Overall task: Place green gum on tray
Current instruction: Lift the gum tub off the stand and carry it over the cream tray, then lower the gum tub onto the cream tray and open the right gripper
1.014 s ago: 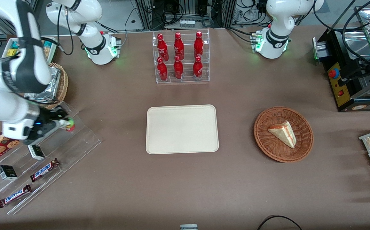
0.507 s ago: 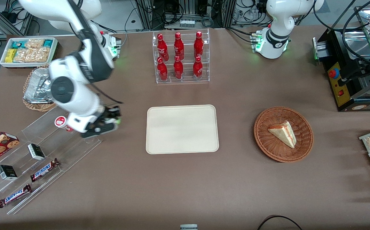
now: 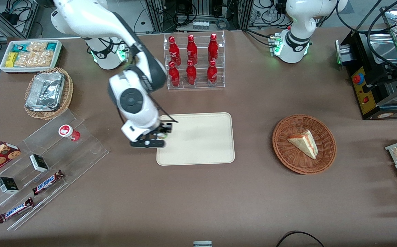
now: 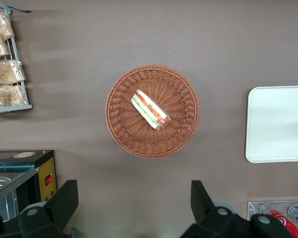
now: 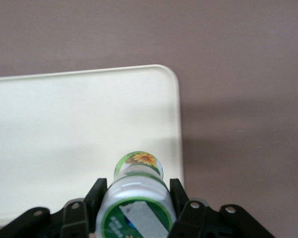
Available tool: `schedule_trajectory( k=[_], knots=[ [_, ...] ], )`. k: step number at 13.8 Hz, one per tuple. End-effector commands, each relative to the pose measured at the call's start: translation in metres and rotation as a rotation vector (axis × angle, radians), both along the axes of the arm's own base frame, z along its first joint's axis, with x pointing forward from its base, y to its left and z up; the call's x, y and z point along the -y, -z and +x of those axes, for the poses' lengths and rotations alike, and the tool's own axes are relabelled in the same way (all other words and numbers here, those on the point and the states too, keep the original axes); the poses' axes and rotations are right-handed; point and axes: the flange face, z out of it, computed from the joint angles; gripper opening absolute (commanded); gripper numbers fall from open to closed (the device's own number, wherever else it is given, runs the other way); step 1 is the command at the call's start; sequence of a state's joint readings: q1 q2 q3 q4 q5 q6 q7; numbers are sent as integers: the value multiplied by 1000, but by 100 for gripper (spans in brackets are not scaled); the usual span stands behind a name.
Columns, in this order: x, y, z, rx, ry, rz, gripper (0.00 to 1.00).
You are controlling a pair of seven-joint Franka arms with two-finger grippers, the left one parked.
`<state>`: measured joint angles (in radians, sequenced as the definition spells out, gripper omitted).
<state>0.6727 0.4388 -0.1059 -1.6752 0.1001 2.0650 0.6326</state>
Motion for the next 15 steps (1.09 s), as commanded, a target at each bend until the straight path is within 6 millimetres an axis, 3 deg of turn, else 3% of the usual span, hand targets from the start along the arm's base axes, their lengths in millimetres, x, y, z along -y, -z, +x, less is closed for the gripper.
schedule_trajectory(
  k=[1,5,15],
  knots=[
    [-40,21,5,29,75,12,0],
    [-74,59,0,60,117,16,0],
    [-96,116,-12,67,118,-11,0]
  ],
)
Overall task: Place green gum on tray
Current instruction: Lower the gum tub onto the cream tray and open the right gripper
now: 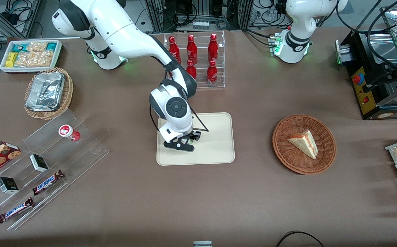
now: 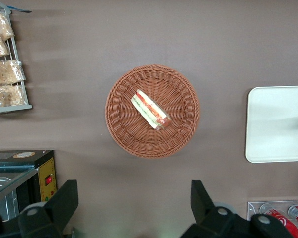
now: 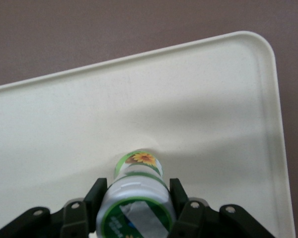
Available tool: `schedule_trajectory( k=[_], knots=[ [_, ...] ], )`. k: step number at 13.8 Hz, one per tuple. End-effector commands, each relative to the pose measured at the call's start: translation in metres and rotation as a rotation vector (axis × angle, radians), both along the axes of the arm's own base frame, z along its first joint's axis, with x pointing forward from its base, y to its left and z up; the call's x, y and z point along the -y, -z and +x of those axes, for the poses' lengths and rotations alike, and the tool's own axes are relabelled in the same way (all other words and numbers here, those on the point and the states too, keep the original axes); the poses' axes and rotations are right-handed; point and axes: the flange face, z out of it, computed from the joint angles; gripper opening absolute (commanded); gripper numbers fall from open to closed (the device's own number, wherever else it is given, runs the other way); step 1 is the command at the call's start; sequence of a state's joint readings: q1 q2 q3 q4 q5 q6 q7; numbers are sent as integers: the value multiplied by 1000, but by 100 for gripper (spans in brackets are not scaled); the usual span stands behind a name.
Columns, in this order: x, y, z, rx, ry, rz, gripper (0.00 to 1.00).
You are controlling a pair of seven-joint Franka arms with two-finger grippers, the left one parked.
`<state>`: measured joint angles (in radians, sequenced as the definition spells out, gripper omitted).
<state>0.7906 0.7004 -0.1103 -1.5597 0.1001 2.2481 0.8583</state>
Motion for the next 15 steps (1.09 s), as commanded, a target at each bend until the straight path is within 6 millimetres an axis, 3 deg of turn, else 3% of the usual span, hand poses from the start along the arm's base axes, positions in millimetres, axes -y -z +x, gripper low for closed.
schedule_trajectory(
  k=[1,2,3,4,5,12,15],
  knots=[
    [-10,8,3,18,7,4,0],
    [-9,11,3,16,7,1,0],
    [-9,13,3,16,5,-1,32],
    [-10,12,4,21,6,3,77],
    [-9,12,5,34,-2,1,100],
    [-9,11,5,55,-51,-28,100],
    [-10,-9,6,62,-53,-17,100]
  ],
)
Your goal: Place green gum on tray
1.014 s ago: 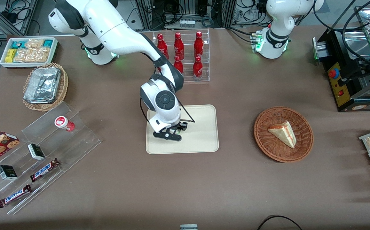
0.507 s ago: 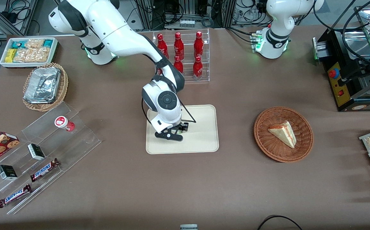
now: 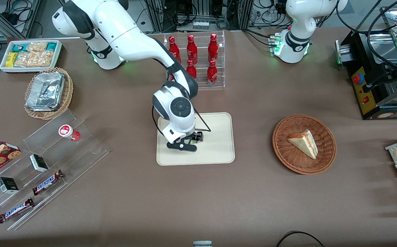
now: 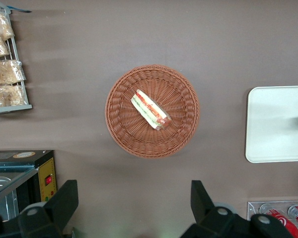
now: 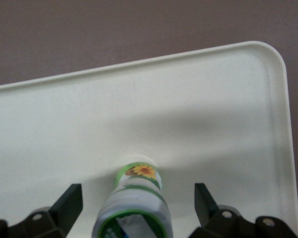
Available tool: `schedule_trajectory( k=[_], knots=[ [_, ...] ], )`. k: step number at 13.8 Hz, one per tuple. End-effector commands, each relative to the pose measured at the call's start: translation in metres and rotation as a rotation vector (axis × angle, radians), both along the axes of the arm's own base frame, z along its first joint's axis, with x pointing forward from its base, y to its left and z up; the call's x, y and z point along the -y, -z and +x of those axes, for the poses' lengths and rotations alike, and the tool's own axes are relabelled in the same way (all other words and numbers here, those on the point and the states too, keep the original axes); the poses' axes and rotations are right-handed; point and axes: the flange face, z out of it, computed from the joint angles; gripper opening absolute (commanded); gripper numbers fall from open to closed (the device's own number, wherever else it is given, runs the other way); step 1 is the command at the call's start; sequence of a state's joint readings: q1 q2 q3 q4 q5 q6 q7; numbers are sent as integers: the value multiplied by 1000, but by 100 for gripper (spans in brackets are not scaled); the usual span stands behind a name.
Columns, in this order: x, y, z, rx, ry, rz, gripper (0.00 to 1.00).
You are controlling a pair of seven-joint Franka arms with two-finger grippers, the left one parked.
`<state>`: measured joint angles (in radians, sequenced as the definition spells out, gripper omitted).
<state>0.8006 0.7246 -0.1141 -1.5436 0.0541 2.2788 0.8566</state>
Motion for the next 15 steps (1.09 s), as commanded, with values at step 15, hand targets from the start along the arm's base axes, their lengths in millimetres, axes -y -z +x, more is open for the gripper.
schedule_trajectory(
  k=[15],
  knots=[
    [139,-194,39,-163,-282,-25,100]
  ],
)
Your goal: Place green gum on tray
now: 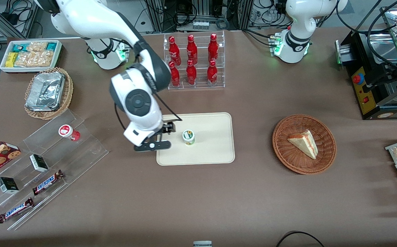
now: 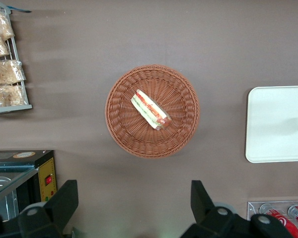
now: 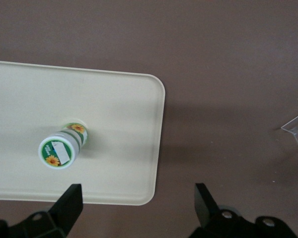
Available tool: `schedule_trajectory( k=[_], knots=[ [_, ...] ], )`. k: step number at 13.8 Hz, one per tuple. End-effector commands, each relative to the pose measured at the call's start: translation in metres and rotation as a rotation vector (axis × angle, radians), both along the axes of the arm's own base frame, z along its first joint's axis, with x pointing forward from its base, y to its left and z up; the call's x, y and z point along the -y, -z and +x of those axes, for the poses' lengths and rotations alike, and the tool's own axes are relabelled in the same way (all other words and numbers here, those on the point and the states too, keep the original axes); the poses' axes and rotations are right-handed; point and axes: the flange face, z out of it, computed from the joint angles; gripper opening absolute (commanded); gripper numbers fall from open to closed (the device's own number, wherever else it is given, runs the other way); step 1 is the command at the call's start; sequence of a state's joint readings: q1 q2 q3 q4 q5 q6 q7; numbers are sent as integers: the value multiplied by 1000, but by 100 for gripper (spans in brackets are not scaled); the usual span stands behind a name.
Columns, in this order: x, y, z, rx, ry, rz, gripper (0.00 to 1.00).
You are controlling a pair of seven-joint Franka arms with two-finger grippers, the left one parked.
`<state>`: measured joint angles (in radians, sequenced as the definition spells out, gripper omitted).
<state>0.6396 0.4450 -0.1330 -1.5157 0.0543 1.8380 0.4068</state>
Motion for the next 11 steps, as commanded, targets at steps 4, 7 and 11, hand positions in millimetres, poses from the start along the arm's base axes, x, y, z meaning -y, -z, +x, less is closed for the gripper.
schedule_trajectory(
  k=[4,7,11],
  knots=[
    [85,-56,9,-46,-88,41,100],
    [120,-70,10,-101,-93,31,100],
    [176,-100,15,-87,-31,54,100]
  ],
)
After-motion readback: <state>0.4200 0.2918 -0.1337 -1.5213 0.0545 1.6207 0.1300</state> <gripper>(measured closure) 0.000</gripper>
